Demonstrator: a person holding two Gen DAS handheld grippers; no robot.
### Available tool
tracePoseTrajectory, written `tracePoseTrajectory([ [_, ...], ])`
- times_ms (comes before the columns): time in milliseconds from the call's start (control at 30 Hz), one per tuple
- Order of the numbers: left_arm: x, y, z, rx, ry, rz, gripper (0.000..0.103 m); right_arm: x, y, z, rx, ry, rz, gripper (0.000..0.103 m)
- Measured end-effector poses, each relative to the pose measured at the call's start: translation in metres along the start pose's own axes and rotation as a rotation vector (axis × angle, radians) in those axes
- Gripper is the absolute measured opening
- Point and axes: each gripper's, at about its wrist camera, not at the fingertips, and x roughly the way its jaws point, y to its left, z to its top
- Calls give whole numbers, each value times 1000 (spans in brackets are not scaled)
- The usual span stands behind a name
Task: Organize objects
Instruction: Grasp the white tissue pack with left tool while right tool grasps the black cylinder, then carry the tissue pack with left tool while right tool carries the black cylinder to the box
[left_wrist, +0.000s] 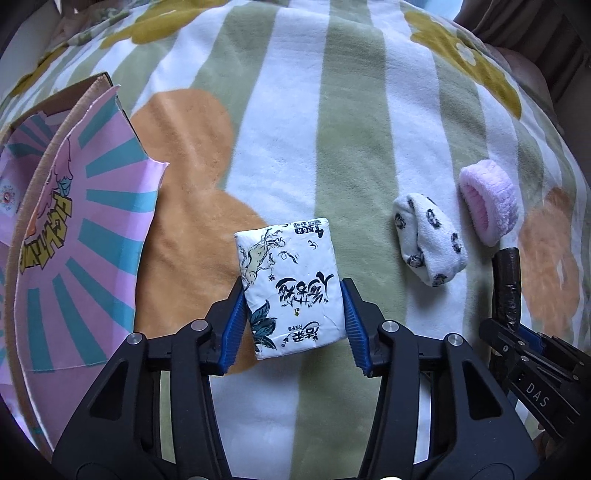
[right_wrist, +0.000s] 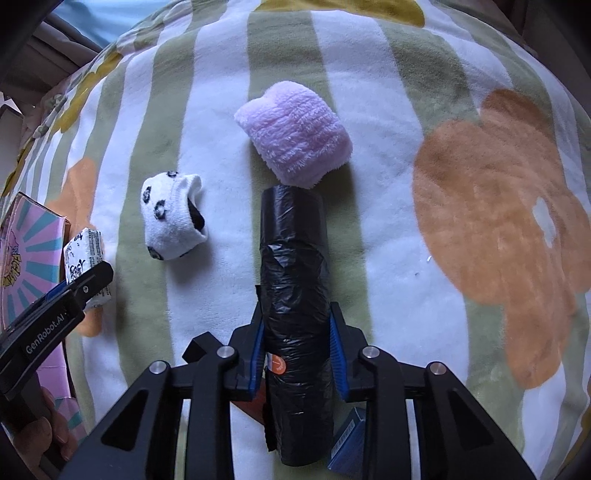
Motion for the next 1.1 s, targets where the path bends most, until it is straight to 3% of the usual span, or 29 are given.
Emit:
tracePoseTrajectory([
  [167, -31, -3, 9, 18, -35, -25, 45, -33, -4, -5, -12, -34, 2, 28],
  [333, -74, 0, 13, 59, -61, -37, 45, -78, 1, 12, -38, -68, 5, 28],
  [467, -118, 6, 9, 107, -78, -55, 45, -104, 48, 21, -72, -101, 0, 28],
  [767, -218, 22, -21, 194, -96, -99, 45, -175, 92, -7, -192, -147, 13, 28],
  [933, -235, 37, -44, 177, -103, -111, 45, -186, 96, -28, -199, -157, 24, 28],
  [1100, -246, 46, -47, 197, -125, -105, 45, -195, 98, -41, -192, -170, 31, 28],
])
